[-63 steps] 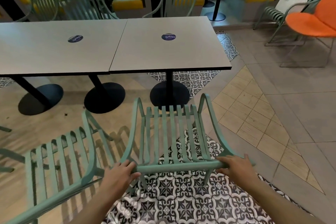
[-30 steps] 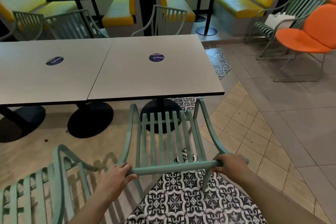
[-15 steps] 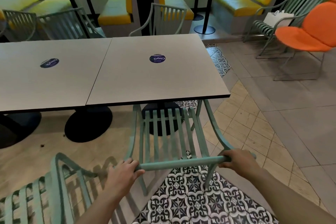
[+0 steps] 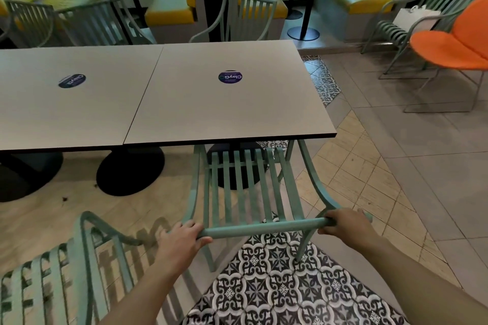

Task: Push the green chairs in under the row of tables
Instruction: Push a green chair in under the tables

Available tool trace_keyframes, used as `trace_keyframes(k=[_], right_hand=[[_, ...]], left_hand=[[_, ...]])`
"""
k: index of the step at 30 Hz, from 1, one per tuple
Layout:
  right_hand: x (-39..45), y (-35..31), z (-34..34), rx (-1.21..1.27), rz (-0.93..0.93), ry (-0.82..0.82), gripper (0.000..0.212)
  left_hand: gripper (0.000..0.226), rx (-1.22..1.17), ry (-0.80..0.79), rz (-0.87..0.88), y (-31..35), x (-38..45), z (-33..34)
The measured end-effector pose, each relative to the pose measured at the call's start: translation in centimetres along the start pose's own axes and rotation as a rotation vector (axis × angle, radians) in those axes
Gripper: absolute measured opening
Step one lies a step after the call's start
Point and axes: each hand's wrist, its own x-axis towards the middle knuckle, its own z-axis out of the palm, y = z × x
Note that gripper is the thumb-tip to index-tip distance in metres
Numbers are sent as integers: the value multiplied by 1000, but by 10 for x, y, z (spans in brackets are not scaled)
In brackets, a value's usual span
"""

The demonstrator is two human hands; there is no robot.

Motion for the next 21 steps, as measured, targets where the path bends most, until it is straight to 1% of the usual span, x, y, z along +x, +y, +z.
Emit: trace_keyframes(k=[5,7,8,10,12,15,16,18,21], right_hand=[[-4,-5,-3,5,-2,1,18],[-7,-7,-5,3,-7,4,20],[-10,-9,-6,-8,-10,-1,25],[-18,-14,-8,-68,-17,-24,44],[-29,-22,-6,-91,-53,5,59],[-49,-39,0,34,-104,91,60],[-56,-46,3,78,-122,108,59],[-68,-63,10,175,-154,126,54],[-87,-97,15,383,-197,119,45]], left_hand=[[43,3,-3,1,1,-1,-1],[43,-4,-10,-1,1,-1,-3],[42,-12,-12,-4,0,-2,-2],[38,-32,-11,-17,-1,-3,-4],[35,-69,31,-49,-2,-7,-5],[34,-127,142,-129,-5,-21,-7],[34,-181,182,-161,-6,-27,-8],[36,-385,243,-277,-7,-43,-13],[31,-689,285,-460,-13,-74,-18]])
